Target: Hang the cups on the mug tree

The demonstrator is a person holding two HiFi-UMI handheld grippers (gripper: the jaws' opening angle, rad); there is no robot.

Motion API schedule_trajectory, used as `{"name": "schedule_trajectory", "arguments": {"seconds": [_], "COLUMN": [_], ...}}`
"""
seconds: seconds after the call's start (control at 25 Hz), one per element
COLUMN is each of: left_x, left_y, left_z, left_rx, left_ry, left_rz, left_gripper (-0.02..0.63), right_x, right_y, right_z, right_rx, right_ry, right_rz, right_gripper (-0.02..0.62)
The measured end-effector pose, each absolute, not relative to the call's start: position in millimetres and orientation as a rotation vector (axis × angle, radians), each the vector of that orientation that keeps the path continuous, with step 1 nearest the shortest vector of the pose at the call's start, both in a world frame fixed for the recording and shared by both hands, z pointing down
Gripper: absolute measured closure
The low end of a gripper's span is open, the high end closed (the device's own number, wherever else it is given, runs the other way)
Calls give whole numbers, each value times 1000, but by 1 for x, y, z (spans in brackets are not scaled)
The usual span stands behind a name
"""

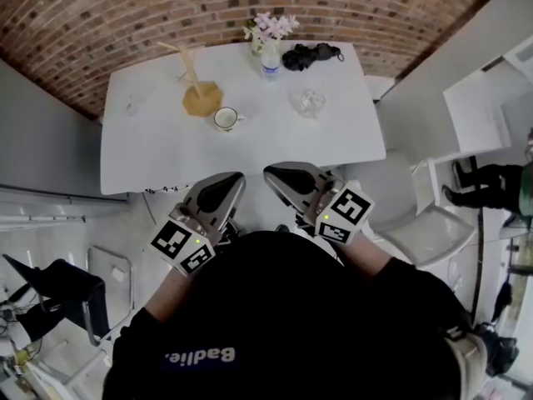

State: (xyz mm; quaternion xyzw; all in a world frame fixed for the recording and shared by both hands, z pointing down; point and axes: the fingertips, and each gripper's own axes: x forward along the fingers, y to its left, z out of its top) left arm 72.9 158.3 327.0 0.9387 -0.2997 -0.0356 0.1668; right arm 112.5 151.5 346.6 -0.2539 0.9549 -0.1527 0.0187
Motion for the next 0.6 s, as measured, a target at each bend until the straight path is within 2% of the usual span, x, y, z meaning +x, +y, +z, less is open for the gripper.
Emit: {"name": "schedule_trajectory", "arguments": {"seconds": [0.6], "left_x": [9], "left_y": [102], "left_z": [365], "left_rx": [2783], "left_ry": [-763], "left_rz": [73], "left_gripper": [603], "right_x": [71], "right_y": [114], "right_z": [345], "right_rx": [-1040], "right_ry": [2923], "right_rz": [-445], "right_gripper": [568]}}
